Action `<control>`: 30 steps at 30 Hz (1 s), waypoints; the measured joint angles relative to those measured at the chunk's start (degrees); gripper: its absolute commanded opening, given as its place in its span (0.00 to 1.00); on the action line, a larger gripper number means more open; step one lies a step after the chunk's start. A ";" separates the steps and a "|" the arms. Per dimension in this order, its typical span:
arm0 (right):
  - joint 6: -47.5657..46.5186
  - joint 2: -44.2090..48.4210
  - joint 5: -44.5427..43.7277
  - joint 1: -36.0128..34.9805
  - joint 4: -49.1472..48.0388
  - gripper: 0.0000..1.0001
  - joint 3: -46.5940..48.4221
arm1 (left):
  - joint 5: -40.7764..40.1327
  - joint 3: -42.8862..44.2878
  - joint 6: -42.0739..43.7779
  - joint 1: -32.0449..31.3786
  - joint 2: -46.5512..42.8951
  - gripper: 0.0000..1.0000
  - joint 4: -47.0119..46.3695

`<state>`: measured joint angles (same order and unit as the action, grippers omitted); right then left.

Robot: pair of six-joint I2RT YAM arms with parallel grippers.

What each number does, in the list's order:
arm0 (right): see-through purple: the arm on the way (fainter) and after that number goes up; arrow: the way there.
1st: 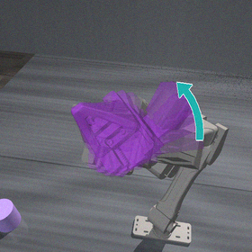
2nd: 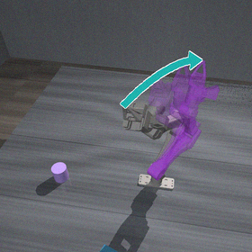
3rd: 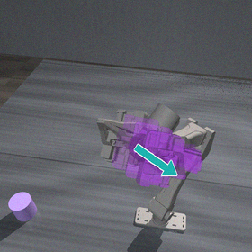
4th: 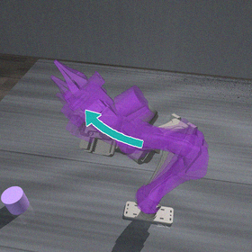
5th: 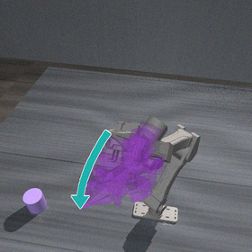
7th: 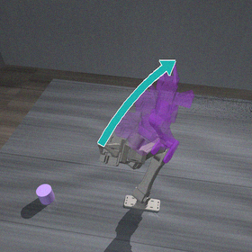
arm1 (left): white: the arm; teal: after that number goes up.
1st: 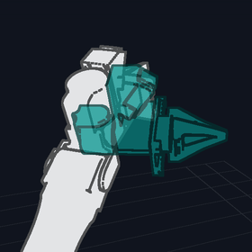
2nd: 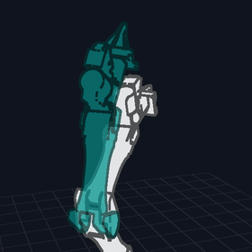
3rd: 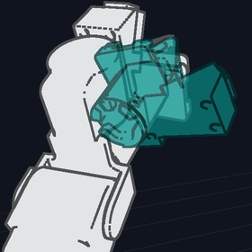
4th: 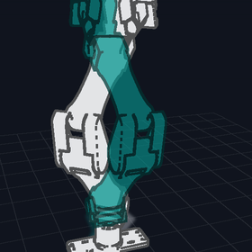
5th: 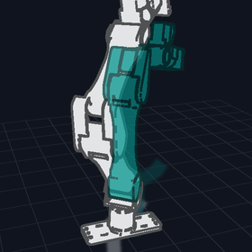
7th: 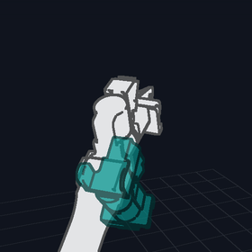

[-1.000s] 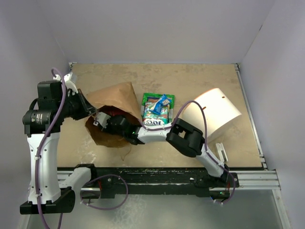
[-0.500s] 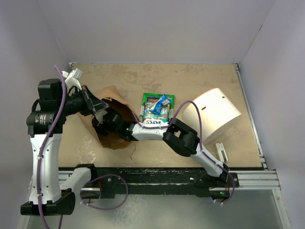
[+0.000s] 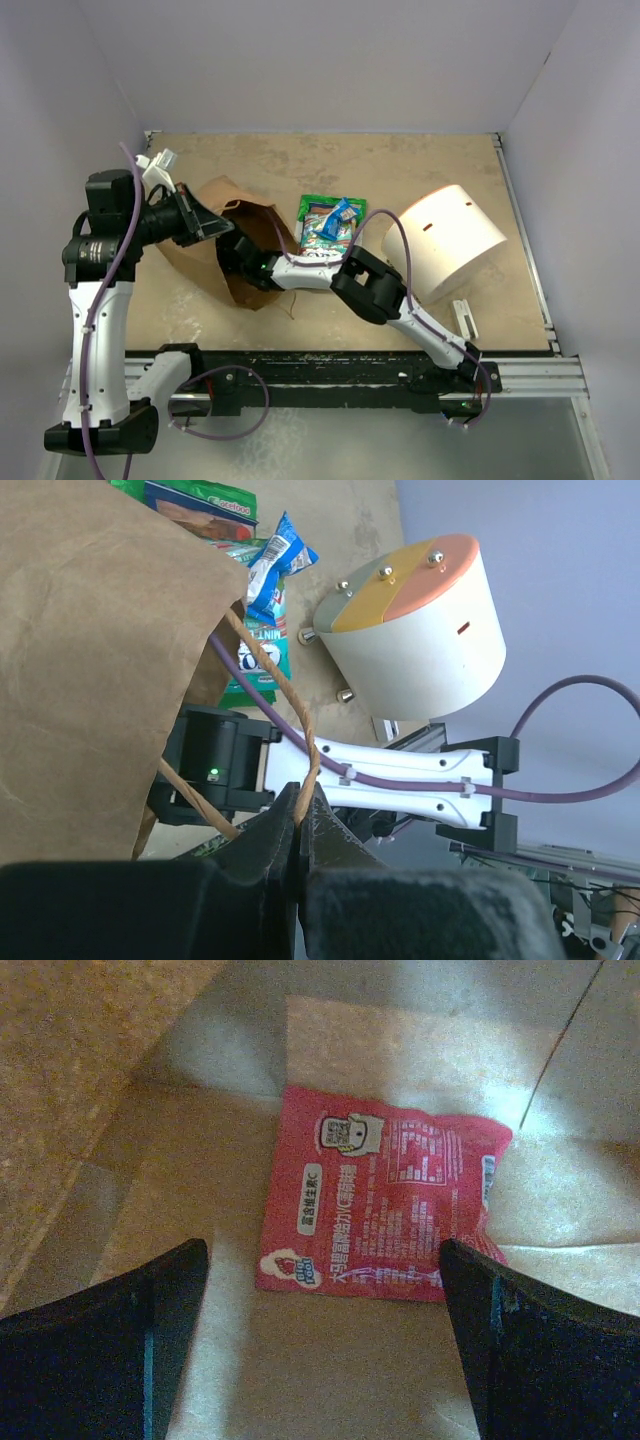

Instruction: Take the snacks out of the paper bag

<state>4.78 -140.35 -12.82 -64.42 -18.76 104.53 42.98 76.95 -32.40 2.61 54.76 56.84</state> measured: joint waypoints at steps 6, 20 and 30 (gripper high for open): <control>1.29 -4.90 -0.15 0.09 1.05 0.98 5.70 | -0.35 0.07 0.48 0.00 -0.68 0.00 1.11; 4.46 -6.38 5.77 1.95 2.47 0.13 8.11 | -4.20 0.83 1.51 0.00 -1.55 0.00 2.51; 1.11 -5.16 7.85 2.95 3.26 0.00 7.23 | -9.88 0.83 2.27 0.00 -2.54 0.00 5.31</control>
<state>5.89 -145.51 -4.97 -61.47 -15.51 111.77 33.10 77.78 -30.13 2.61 52.23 62.15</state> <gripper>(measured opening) 0.005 0.009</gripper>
